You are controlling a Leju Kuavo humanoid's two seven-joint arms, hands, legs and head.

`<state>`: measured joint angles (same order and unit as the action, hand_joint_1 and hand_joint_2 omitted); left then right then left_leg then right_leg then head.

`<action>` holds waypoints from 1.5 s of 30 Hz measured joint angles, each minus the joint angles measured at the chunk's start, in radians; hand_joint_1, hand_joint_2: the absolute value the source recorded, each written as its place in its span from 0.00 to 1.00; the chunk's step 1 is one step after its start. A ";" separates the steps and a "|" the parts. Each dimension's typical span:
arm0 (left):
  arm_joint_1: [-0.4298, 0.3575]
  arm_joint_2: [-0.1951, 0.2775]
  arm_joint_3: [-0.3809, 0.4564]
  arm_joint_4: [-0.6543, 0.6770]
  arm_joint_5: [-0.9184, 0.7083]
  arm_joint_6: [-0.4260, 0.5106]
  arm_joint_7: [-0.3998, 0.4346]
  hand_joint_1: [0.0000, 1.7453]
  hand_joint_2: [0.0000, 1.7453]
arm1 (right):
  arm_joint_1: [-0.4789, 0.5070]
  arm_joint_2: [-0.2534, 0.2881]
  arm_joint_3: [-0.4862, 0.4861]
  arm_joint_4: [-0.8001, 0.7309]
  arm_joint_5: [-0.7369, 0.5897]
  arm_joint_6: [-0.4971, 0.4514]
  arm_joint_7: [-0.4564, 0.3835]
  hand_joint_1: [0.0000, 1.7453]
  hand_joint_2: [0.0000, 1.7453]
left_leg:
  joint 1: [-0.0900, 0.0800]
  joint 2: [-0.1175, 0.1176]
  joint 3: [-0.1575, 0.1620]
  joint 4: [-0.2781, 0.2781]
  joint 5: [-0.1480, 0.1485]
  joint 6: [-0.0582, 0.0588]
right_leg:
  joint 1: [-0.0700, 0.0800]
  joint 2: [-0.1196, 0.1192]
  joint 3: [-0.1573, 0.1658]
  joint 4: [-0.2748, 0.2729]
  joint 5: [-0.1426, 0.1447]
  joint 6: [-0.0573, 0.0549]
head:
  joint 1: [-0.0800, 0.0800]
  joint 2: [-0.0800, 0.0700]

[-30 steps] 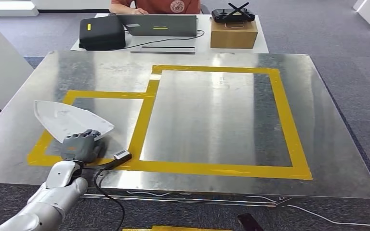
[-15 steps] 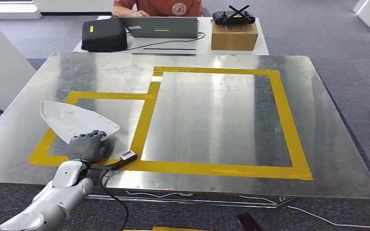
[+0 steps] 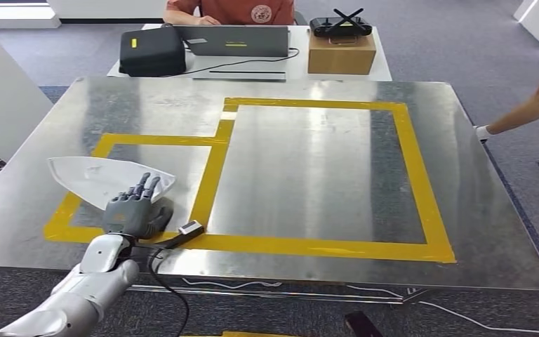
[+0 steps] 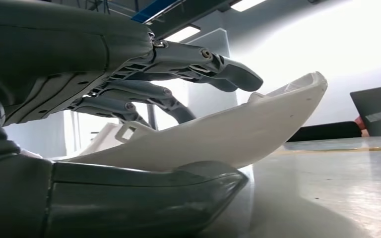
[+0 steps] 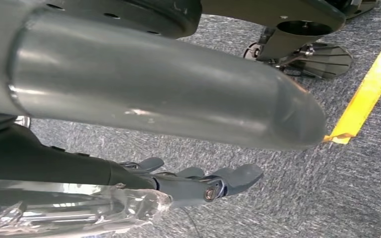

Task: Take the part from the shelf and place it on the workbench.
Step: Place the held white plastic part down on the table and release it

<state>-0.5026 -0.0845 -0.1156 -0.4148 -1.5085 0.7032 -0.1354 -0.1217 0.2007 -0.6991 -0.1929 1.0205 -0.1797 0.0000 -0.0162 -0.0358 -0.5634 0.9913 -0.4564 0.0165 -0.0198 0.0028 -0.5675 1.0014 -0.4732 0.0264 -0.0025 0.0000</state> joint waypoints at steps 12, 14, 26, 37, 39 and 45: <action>0.024 -0.004 0.008 -0.001 -0.004 0.004 -0.005 0.00 0.00 | 0.000 0.000 -0.005 0.000 0.008 -0.001 0.000 0.00 0.00 | 0.000 0.000 -0.001 0.000 0.000 0.000 | 0.000 0.000 -0.002 0.000 0.000 0.000 | 0.000 0.000; 0.025 -0.004 0.010 -0.003 -0.007 0.004 -0.005 0.00 0.00 | 0.000 0.000 -0.005 0.000 0.011 -0.001 0.000 0.00 0.00 | 0.000 0.000 -0.001 0.000 -0.001 0.000 | 0.000 0.000 -0.002 0.000 0.000 0.000 | 0.000 0.000; 0.043 -0.008 0.021 -0.038 -0.030 0.006 0.012 0.00 0.00 | 0.000 0.000 -0.011 0.000 0.020 -0.001 0.004 0.00 0.00 | 0.000 0.000 -0.001 0.000 -0.001 0.001 | 0.000 0.000 -0.002 -0.001 -0.001 0.001 | 0.000 0.000; 0.081 -0.004 0.024 -0.109 -0.031 0.006 0.034 0.00 0.00 | 0.001 0.005 -0.024 0.000 0.030 -0.004 0.009 0.00 0.00 | 0.012 0.008 0.007 -0.045 0.036 0.030 | 0.001 0.003 -0.039 0.062 -0.050 0.021 | 0.003 0.000; 0.084 -0.002 0.027 -0.110 -0.030 0.006 0.034 0.00 0.00 | 0.002 0.004 -0.025 0.000 0.031 -0.004 0.011 0.00 0.00 | 0.013 0.010 -0.002 -0.046 0.042 0.028 | -0.002 0.002 -0.092 0.189 -0.116 0.027 | 0.006 0.000; 0.084 0.004 0.040 -0.110 -0.029 0.005 0.035 0.00 0.00 | 0.003 0.003 -0.030 0.000 0.034 -0.008 0.022 0.00 0.00 | 0.025 0.005 -0.033 -0.012 0.044 -0.003 | -0.016 0.007 0.011 0.036 -0.040 0.046 | 0.008 0.000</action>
<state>-0.4191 -0.0805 -0.0753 -0.5243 -1.5378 0.7079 -0.1008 -0.1187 0.2034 -0.7286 -0.1925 1.0540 -0.1876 0.0219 0.0091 -0.0311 -0.5960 0.9795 -0.4126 0.0135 -0.0359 0.0100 -0.5565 1.0376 -0.5135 0.0719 0.0058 -0.0001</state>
